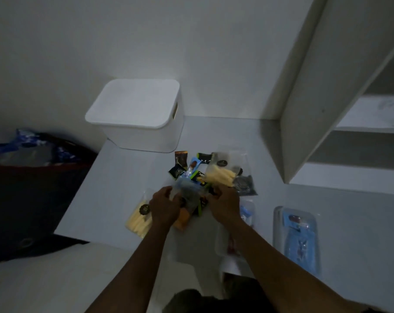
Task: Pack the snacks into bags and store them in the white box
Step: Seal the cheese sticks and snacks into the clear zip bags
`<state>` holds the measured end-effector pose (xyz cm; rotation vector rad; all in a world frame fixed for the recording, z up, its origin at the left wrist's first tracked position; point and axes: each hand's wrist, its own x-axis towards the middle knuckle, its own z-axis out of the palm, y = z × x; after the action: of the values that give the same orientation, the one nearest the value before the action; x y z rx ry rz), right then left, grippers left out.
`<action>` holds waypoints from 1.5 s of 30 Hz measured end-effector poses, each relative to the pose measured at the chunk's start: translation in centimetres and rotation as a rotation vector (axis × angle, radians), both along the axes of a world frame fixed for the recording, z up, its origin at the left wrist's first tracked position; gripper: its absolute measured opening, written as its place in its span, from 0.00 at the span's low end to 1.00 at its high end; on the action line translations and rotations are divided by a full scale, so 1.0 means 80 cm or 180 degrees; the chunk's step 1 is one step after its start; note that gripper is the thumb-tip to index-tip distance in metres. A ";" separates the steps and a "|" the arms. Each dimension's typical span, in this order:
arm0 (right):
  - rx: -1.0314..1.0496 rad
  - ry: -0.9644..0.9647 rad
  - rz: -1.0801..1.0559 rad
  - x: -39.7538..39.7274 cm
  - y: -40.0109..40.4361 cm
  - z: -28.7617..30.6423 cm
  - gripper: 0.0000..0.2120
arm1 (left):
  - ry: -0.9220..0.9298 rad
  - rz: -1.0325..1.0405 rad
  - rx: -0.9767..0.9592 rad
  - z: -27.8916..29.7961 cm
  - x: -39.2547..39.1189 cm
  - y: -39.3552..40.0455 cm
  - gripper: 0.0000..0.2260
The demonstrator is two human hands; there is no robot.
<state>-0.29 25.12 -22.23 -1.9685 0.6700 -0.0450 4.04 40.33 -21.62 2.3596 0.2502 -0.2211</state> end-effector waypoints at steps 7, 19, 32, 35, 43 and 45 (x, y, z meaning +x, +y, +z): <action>-0.0085 0.0296 0.0031 0.031 0.012 -0.040 0.11 | 0.0528 -0.0328 -0.0039 -0.037 0.069 -0.005 0.26; 0.0455 0.0420 -0.0729 0.062 0.047 -0.047 0.06 | 0.0478 -0.0982 -0.0161 -0.044 0.110 0.016 0.11; -0.0419 -0.0147 0.0375 0.078 0.050 0.065 0.05 | -0.0016 -0.1326 -0.1243 0.041 0.117 0.072 0.05; -0.1088 -0.0326 0.0445 0.090 0.051 0.099 0.08 | -0.0300 -0.1248 -0.1644 0.076 0.124 0.071 0.04; -0.1444 -0.0671 0.0717 0.123 0.059 0.165 0.08 | -0.0682 -0.1187 -0.1718 0.135 0.142 0.062 0.04; -0.1363 -0.0736 0.0694 0.128 0.060 0.171 0.07 | -0.0745 -0.1206 -0.1761 0.141 0.145 0.061 0.04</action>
<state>9.96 29.94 -8.58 -2.3894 0.3063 -0.2991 15.65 45.17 -10.35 1.8381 -0.3371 -0.1639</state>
